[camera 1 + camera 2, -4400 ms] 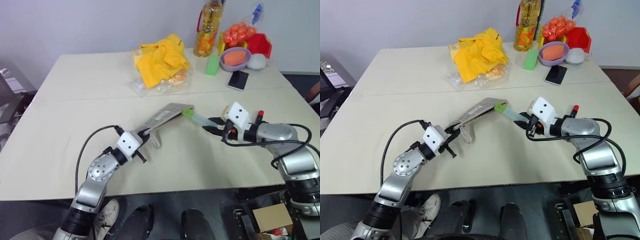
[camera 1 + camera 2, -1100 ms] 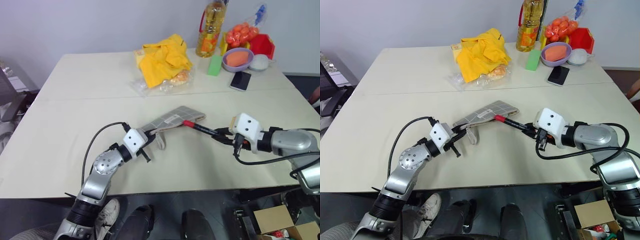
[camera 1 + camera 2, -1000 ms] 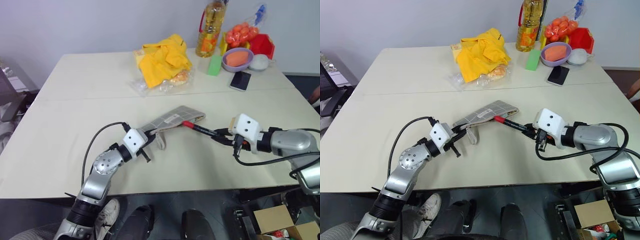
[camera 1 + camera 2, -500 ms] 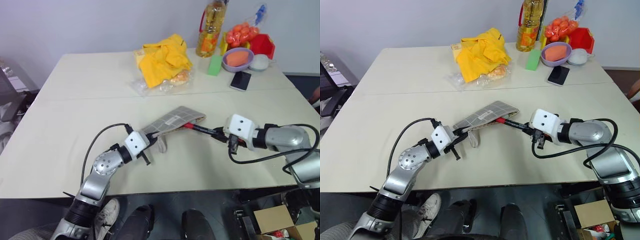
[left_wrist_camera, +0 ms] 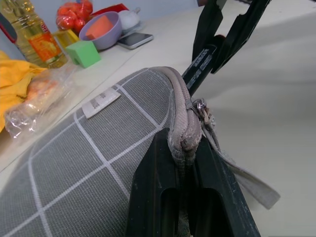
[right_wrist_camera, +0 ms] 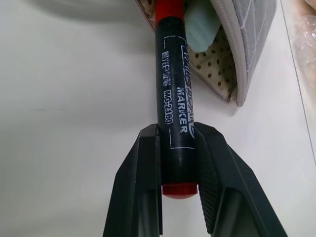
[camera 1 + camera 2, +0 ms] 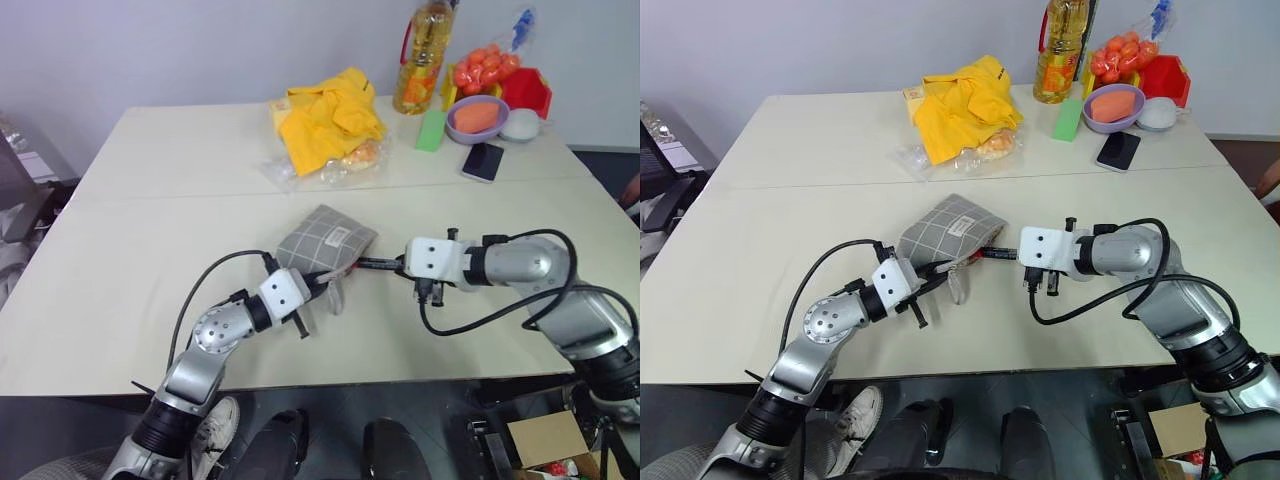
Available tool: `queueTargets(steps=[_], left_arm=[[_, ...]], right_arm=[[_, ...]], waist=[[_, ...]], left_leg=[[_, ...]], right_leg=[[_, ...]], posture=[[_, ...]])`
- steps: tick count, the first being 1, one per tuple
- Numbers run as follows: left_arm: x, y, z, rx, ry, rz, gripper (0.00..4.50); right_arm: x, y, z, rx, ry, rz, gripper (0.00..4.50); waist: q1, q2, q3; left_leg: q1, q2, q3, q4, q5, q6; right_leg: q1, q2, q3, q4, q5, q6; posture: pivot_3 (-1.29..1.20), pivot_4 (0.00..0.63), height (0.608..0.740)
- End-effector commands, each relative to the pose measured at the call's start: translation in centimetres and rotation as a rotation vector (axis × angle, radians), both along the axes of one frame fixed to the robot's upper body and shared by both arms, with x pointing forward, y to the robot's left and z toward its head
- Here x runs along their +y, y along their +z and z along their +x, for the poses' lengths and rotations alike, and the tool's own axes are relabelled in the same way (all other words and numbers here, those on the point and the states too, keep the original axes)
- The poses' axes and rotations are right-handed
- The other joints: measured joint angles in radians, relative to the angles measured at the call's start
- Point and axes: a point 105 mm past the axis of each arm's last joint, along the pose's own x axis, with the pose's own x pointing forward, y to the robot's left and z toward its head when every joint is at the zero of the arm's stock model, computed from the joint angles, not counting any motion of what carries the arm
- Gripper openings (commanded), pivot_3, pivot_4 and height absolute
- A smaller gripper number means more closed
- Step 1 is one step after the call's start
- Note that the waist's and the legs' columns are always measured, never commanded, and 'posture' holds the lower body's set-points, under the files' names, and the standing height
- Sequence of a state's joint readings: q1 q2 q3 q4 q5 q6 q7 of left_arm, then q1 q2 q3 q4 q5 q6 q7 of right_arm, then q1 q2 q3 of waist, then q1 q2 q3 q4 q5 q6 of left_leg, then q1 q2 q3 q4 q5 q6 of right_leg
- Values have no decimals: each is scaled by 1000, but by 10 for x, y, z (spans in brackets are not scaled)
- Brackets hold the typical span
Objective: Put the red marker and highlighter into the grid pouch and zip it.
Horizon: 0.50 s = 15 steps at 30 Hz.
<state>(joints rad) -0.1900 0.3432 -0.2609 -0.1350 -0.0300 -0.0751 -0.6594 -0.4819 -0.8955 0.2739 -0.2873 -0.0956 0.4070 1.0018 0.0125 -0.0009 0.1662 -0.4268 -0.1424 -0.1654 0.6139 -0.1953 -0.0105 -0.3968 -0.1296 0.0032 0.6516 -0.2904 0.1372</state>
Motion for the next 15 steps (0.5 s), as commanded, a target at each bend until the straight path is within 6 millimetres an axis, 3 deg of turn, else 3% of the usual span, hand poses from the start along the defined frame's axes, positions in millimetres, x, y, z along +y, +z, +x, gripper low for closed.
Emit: queueTargets(steps=[1, 10, 15], left_arm=[[-5, 14, -6, -57, -31, -23, 0], [25, 17, 8, -25, 91, -81, 0], [33, 19, 13, -15, 125, -105, 0]], right_arm=[[6, 22, 1, -66, 20, 7, 396], [-42, 37, 5, -94, -172, 2, 396], [-36, 47, -7, -66, -130, 82, 396]], waist=[[0, 0, 0], [1, 0, 0], [-1, 0, 0]], left_leg=[[0, 0, 0, 0, 0, 0], [0, 0, 0, 0, 0, 0], [0, 0, 0, 0, 0, 0]], right_leg=[[0, 0, 0, 0, 0, 0], [0, 0, 0, 0, 0, 0], [0, 0, 0, 0, 0, 0]], posture=[[0, 150, 740], [0, 150, 740], [0, 150, 740]])
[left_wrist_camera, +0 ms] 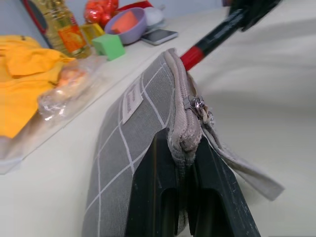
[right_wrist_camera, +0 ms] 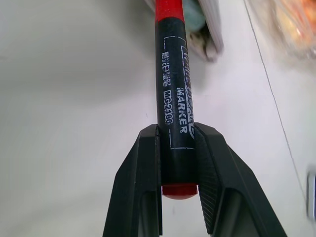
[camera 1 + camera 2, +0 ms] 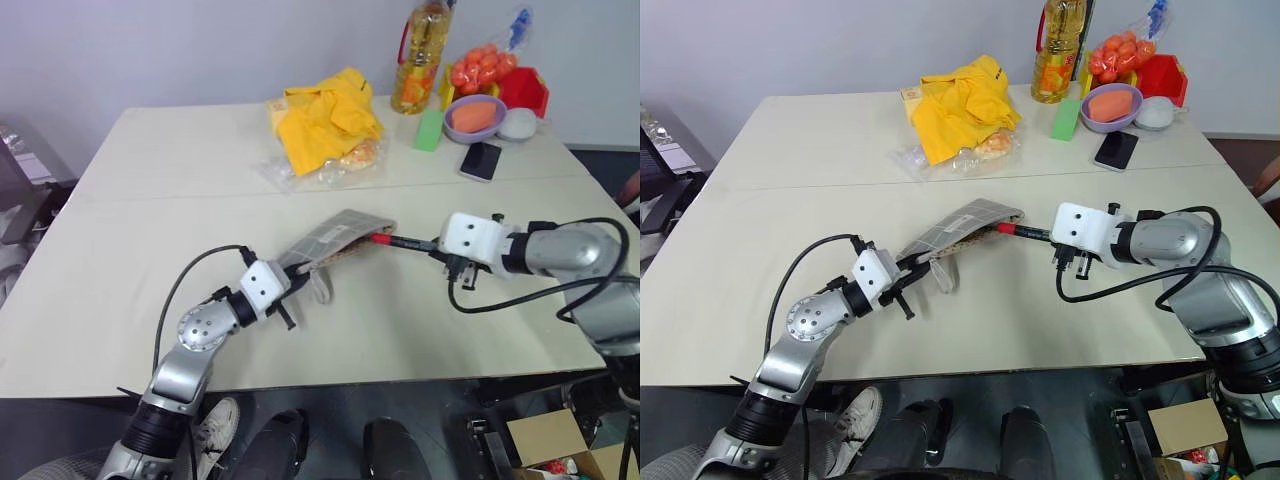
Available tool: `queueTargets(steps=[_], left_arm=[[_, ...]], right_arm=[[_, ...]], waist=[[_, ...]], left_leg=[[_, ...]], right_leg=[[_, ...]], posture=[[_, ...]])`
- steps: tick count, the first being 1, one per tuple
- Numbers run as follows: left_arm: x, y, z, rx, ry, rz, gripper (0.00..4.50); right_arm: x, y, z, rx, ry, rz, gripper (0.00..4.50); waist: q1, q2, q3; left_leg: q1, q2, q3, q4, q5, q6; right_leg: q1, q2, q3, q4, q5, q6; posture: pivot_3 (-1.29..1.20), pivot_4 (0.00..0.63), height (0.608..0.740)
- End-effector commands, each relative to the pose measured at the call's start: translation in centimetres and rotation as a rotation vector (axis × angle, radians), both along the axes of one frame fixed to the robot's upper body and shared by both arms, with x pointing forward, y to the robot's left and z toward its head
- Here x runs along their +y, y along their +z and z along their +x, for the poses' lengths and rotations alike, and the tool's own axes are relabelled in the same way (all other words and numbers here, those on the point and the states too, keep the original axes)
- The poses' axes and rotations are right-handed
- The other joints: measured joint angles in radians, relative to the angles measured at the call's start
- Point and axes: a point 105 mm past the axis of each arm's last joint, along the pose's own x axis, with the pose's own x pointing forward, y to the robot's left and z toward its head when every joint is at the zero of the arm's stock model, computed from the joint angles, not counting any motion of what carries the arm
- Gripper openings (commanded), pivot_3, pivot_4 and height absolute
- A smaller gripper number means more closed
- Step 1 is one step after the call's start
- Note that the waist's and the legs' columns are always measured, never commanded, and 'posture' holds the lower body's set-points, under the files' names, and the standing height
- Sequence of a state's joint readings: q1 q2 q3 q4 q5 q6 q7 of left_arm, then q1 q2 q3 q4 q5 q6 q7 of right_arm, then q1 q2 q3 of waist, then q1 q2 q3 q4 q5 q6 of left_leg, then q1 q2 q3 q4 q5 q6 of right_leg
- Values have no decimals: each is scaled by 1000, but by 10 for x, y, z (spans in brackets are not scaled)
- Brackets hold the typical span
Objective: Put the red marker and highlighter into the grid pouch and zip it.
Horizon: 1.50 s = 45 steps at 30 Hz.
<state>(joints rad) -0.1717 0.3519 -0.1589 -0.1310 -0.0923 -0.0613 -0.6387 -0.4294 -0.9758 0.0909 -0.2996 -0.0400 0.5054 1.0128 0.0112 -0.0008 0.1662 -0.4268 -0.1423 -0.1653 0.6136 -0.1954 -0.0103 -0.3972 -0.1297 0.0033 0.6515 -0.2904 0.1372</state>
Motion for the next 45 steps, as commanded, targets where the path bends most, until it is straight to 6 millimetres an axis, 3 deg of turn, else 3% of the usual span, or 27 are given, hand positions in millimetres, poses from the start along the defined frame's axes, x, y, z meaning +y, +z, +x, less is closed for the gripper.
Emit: queueTargets(steps=[1, 7, 14, 24, 31, 37, 38, 42, 43, 45], left_arm=[[4, 11, 2, -28, 14, -33, 0], [1, 10, 2, -22, 6, -41, 0], [-6, 10, -3, -21, -23, -45, 0], [-14, 11, -11, -24, -64, -40, 0], [-31, 15, -17, -37, -142, -31, 0], [-34, 14, -17, -33, -149, -31, 0], [-33, 14, -16, -31, -147, -31, 0], [-31, 14, -14, -24, -132, -37, 0], [-31, 14, -13, -21, -123, -46, 0], [-29, 18, -7, -9, -96, -89, 0]], right_arm=[[12, 20, -11, -40, 67, 44, 396], [34, 19, -26, 20, 154, 113, 396], [40, 11, -14, -1, 139, 94, 396], [31, 8, 0, -46, 132, 2, 396], [59, 5, 2, -94, 267, -67, 396], [63, 11, 6, -110, 275, -68, 396], [63, 13, 6, -115, 274, -66, 1464], [58, 26, 6, -159, 251, -37, 3530], [55, 31, 6, -167, 238, -16, 3964], [49, 49, 3, -160, 198, 130, 3964]], waist=[[1, 0, 0], [2, 0, 0], [1, 0, 0], [1, 0, 0], [0, 0, 0], [2, 0, 0], [2, 0, 0], [1, 0, 0], [1, 0, 0], [2, 0, 0]], left_leg=[[0, 0, 0, 0, 0, 0], [0, 0, 0, 0, 0, 0], [0, 0, 0, 0, 0, 0], [0, 0, 0, 0, 0, 0], [0, 0, 0, 0, 0, 0], [0, 0, 0, 0, 0, 0], [0, 0, 0, 0, 0, 0], [0, 0, 0, 0, 0, 0], [0, 0, 0, 0, 0, 0], [0, 0, 0, 0, 0, 0]], right_leg=[[0, 0, 0, 0, 0, 0], [0, 0, 0, 0, 0, 0], [0, 0, 0, 0, 0, 0], [0, 0, 0, 0, 0, 0], [0, 0, 0, 0, 0, 0], [0, 0, 0, 0, 0, 0], [0, 0, 0, 0, 0, 0], [0, 0, 0, 0, 0, 0], [0, 0, 0, 0, 0, 0], [0, 0, 0, 0, 0, 0]], posture=[[0, 150, 740], [0, 150, 740], [0, 150, 740], [0, 150, 740], [0, 150, 740], [0, 150, 740], [0, 150, 740], [0, 150, 740], [0, 150, 740], [0, 150, 740]])
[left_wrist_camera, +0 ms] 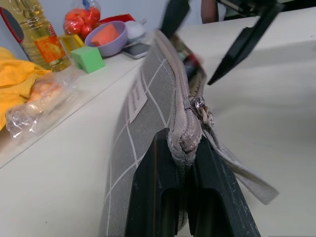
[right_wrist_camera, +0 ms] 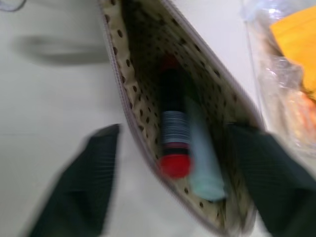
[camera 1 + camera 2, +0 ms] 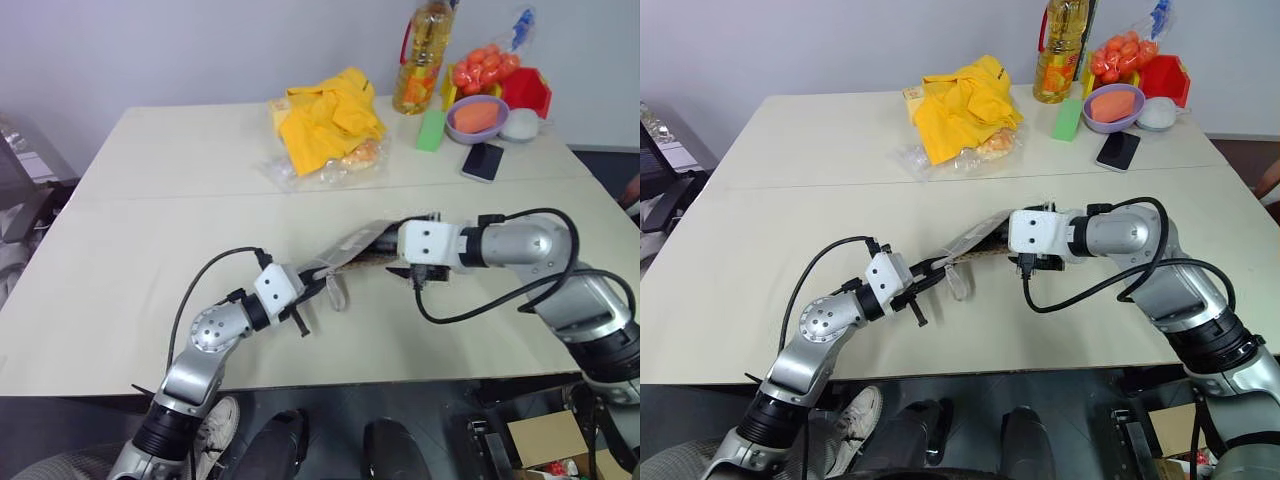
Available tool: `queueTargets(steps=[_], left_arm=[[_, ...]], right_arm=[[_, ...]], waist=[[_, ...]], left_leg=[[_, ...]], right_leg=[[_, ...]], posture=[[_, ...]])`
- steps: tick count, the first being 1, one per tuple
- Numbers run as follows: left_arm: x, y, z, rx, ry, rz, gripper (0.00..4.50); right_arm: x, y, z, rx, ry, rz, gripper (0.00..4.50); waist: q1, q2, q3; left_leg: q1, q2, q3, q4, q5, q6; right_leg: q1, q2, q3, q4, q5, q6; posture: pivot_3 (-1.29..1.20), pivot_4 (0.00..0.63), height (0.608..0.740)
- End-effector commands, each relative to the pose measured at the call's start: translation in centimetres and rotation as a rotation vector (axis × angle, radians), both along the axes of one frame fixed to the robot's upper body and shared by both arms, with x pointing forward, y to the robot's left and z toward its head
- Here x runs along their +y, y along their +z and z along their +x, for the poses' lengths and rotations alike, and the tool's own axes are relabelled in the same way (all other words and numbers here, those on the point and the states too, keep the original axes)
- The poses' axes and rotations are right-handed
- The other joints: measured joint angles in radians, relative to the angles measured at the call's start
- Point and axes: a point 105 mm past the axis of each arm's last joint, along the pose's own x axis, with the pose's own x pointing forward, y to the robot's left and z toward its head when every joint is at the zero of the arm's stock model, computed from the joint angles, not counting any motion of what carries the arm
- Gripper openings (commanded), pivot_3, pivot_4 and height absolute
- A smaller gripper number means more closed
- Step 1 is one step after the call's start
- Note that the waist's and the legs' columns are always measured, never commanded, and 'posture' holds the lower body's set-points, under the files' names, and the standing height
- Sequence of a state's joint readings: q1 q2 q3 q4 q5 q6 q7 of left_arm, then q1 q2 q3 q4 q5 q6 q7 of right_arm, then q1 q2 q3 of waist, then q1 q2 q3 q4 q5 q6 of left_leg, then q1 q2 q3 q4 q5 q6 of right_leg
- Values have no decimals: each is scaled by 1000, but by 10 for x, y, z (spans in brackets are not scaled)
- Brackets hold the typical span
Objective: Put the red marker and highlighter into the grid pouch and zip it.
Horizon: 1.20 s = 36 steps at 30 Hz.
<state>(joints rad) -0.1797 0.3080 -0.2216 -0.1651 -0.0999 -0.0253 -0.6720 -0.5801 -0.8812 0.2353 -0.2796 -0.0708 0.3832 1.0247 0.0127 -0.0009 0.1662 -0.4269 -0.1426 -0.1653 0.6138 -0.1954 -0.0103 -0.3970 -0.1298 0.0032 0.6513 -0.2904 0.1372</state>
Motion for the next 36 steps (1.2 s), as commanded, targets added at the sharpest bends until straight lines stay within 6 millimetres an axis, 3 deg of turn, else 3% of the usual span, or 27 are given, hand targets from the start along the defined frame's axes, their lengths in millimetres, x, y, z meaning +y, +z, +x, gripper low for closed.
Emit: queueTargets(steps=[1, 4, 8, 10, 13, 22, 25, 31, 36], left_arm=[[-2, 19, 6, -25, 19, -84, 0], [-6, 25, 14, -4, 33, -138, 0], [-15, 34, 28, 22, 61, -223, 0], [-19, 36, 30, 30, 58, -242, 0], [-28, 37, 32, 34, 46, -253, 0], [-36, 37, 34, 37, 55, -276, 0], [-36, 37, 34, 37, 60, -281, 0], [-32, 35, 35, 29, 81, -270, 0], [-22, 35, 38, 12, 102, -252, 0]], right_arm=[[-9, 48, -7, -44, -36, 235, 3964], [-15, 59, -23, 72, -53, 430, 3964], [-10, 29, -49, 313, -72, 587, 3964], [-5, 16, -49, 364, -110, 651, 3964], [7, -8, -34, 349, -229, 756, 3964], [42, -19, -22, 405, -254, 863, 3964], [47, -19, -21, 412, -246, 866, 3133], [51, -23, -19, 425, -257, 864, 47], [34, -9, -14, 374, -269, 853, 47]], waist=[[3, 0, 0], [4, -1, 0], [3, -2, 0], [-4, -2, 0], [-8, -2, 0], [0, -2, 0], [-1, -2, 0], [-1, -2, 0], [-1, -2, 0]], left_leg=[[0, 0, 0, 0, 0, 0], [0, 0, -1, 0, 0, 0], [0, 0, -2, 0, 0, 1], [0, 0, -1, 1, 0, 1], [0, 1, -1, 1, 0, 1], [0, -1, -1, 1, 0, 0], [0, -1, -1, 1, 0, 0], [0, -1, -1, 1, 0, 0], [0, -1, -1, 1, 0, 0]], right_leg=[[0, 0, 0, 0, 0, 0], [1, 0, -1, 0, 0, 0], [2, 0, -3, -2, 0, 0], [2, -1, -2, -2, 0, 0], [1, -2, -1, 0, 0, 0], [1, -1, -2, 0, 0, 0], [1, 0, -2, 0, 0, 0], [1, 0, -2, 0, 0, 0], [1, 0, -2, 0, 0, 0]], posture=[[0, 150, 740], [0, 150, 740], [0, 150, 740], [0, 150, 740], [0, 150, 740], [0, 150, 740], [0, 150, 740], [0, 150, 740], [0, 150, 740]])
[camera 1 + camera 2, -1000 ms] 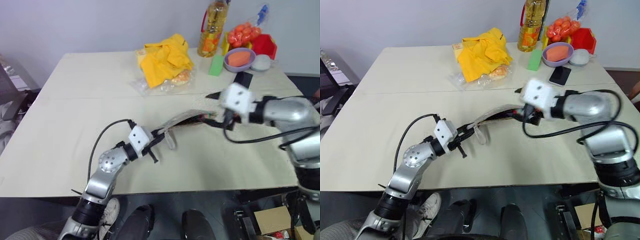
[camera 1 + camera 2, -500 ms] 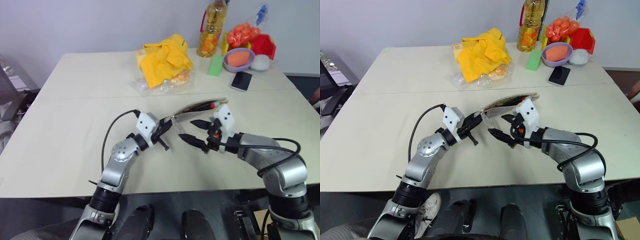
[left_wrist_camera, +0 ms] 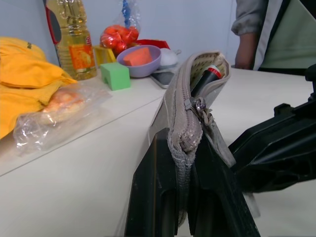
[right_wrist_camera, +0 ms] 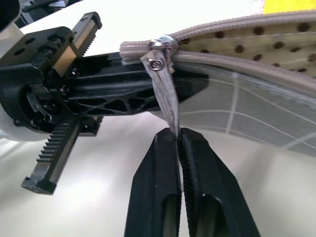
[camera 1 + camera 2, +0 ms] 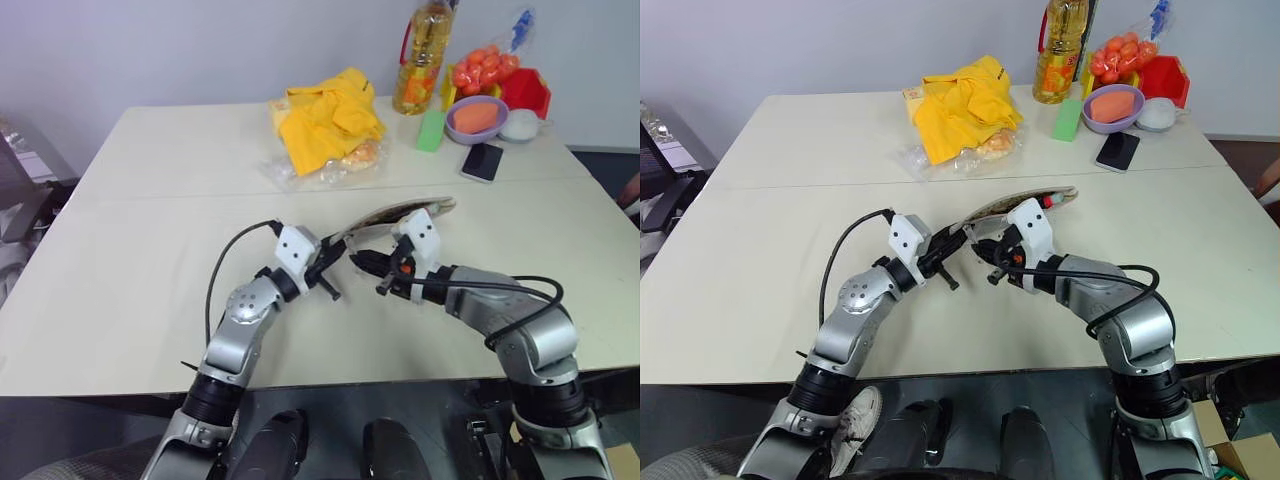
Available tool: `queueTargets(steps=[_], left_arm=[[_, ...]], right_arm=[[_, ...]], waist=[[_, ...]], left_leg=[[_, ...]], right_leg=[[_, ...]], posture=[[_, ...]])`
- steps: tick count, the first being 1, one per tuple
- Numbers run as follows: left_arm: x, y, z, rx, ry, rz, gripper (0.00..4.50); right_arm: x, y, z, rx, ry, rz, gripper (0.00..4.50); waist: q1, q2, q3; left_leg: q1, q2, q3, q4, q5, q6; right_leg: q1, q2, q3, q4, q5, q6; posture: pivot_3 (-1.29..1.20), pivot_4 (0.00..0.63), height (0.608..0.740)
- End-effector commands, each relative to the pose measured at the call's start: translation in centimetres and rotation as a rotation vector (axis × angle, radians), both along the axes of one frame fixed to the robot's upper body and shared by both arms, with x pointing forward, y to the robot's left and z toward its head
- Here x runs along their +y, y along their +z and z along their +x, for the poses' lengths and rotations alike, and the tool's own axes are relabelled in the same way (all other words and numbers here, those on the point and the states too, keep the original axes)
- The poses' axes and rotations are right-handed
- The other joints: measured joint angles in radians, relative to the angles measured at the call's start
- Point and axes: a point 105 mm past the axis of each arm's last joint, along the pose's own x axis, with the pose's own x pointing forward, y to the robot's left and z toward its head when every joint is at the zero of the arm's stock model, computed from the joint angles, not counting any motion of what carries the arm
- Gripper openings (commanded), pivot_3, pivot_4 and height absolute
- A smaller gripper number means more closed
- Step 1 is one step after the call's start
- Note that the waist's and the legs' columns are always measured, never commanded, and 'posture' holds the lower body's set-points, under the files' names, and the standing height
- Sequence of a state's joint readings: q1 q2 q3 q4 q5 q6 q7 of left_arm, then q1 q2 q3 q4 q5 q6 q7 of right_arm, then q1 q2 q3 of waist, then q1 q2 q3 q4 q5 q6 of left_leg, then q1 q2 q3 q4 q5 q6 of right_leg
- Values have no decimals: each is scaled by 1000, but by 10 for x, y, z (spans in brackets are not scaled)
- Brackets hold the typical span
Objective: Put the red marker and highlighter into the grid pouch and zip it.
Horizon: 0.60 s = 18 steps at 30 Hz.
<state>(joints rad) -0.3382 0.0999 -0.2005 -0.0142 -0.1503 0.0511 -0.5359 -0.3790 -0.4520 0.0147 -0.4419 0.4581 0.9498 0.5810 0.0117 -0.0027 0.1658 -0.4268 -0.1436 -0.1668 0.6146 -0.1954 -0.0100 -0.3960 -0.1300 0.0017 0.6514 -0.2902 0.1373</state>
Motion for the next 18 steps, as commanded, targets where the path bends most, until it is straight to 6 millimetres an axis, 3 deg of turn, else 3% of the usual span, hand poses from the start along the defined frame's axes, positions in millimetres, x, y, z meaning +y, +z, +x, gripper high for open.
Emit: queueTargets(steps=[1, 9, 13, 18], left_arm=[[9, 13, 2, -72, 25, 1, 0], [40, 0, 4, -89, 66, 102, 0], [53, -6, 0, -82, 80, 125, 0], [63, -14, -6, -60, 91, 148, 0]], right_arm=[[-15, 27, 5, -90, -21, 6, 47], [-78, 68, 20, -222, -179, -107, 47], [-108, 66, 21, -208, -249, -183, 47], [-119, 49, 18, -159, -230, -256, 47]], waist=[[0, 0, 0], [0, 0, 0], [0, 0, 0], [-3, 0, 0]], left_leg=[[0, 0, 0, 0, 0, 0], [0, 0, 0, 0, 0, 0], [0, 0, 0, 0, 0, 0], [0, 1, 0, -1, 0, 0]], right_leg=[[0, 0, 0, 0, 0, 0], [0, 0, 0, 0, 0, 0], [0, 0, 0, -1, 0, 0], [0, 0, 0, 0, 0, 0]], posture=[[0, 150, 740], [0, 150, 740], [0, 150, 740], [0, 150, 740]])
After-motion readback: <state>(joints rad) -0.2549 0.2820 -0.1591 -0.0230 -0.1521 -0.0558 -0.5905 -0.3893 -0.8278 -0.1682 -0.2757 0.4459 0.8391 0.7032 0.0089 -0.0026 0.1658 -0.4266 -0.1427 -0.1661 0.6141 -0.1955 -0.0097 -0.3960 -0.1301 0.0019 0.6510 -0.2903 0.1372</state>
